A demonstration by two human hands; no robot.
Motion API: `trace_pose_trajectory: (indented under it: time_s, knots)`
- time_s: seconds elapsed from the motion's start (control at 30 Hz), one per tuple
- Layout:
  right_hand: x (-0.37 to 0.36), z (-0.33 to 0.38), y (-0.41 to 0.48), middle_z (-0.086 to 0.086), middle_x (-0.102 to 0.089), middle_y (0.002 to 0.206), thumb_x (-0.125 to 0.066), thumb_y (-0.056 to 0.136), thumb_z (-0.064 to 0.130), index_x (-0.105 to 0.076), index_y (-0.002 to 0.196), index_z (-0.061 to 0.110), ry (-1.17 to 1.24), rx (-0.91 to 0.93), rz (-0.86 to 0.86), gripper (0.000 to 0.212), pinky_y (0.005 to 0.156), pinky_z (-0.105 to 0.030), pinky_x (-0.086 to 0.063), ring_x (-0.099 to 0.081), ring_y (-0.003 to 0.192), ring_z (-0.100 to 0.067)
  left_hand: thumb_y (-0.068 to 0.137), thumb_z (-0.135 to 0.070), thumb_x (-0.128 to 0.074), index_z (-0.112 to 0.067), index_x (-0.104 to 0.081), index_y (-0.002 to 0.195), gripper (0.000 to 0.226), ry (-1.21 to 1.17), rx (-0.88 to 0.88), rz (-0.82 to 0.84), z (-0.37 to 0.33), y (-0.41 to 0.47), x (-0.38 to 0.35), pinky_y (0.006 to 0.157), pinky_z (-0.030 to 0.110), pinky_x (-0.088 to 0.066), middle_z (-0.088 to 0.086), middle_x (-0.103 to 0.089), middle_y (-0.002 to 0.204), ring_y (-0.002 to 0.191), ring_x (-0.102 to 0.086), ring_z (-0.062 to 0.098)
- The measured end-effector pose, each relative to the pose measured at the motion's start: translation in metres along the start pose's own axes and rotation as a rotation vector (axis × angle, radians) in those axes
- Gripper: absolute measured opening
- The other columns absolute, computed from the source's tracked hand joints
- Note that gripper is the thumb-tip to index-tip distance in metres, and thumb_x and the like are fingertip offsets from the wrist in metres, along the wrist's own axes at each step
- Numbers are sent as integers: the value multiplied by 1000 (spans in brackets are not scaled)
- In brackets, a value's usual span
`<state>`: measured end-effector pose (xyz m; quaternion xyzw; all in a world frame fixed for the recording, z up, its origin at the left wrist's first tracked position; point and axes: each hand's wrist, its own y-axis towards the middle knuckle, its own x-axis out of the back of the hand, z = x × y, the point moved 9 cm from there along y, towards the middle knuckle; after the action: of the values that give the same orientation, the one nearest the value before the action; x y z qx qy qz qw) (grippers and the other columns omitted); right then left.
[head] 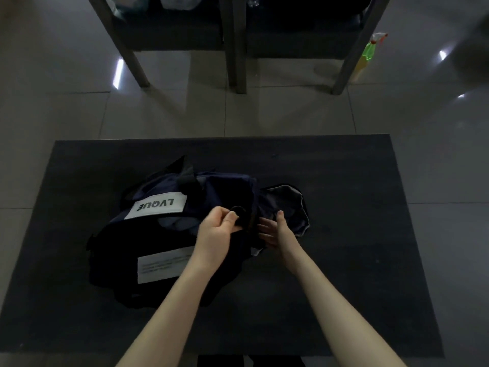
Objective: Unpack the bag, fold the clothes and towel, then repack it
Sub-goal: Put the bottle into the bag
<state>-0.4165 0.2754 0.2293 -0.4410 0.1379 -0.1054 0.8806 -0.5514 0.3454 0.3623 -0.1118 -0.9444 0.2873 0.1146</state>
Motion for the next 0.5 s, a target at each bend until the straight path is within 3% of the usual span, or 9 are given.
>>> trace_pose_trajectory:
  time_s: [0.1, 0.2, 0.27, 0.37, 0.43, 0.5]
  knots:
    - [-1, -4, -10, -4, -54, 135, -13, 100, 53, -50, 135, 13, 11, -1, -9, 65, 100, -29, -32, -50, 118, -17, 99, -18, -46, -8, -54, 84, 20, 280, -77, -84, -7, 0, 17, 73, 37, -50, 8, -65, 82, 79, -65, 19]
    - [-1, -5, -14, -5, -57, 131, -14, 100, 51, -52, 133, 10, 68, 4, -8, 65, 101, -30, -33, -52, 113, -16, 100, -21, -43, -9, -49, 84, 21, 440, -110, -85, -15, -5, 13, 60, 32, -40, 2, -55, 72, 65, -50, 14]
    - [-5, 0, -18, -5, -59, 125, -14, 101, 49, -53, 131, 7, 91, 13, 10, 65, 95, -28, -33, -53, 112, -17, 101, -24, -42, -10, -51, 88, 21, 385, -51, -47, -6, 0, 5, 64, 33, -45, 3, -58, 78, 69, -54, 15]
    - [-14, 5, -17, -4, -59, 125, -13, 101, 48, -54, 131, 8, 63, 36, 45, 65, 90, -22, -40, -55, 113, -15, 99, -29, -44, -14, -55, 91, 20, 240, 13, 5, 2, 4, -12, 84, 46, -54, 8, -66, 94, 89, -66, 21]
    - [-19, 7, -18, -7, -58, 126, -11, 102, 44, -53, 132, 6, 70, 41, 59, 64, 85, -15, -43, -54, 114, -15, 100, -26, -44, -11, -56, 93, 20, 175, 34, 21, 4, 3, -21, 85, 45, -55, 10, -68, 98, 93, -67, 21]
    - [-20, 7, -19, -8, -55, 130, -10, 102, 43, -50, 133, 5, 93, 45, 61, 64, 94, -20, -39, -49, 123, -18, 101, -23, -43, -6, -56, 96, 21, 77, 70, 38, 8, 5, -24, 83, 42, -56, 14, -69, 100, 93, -69, 22]
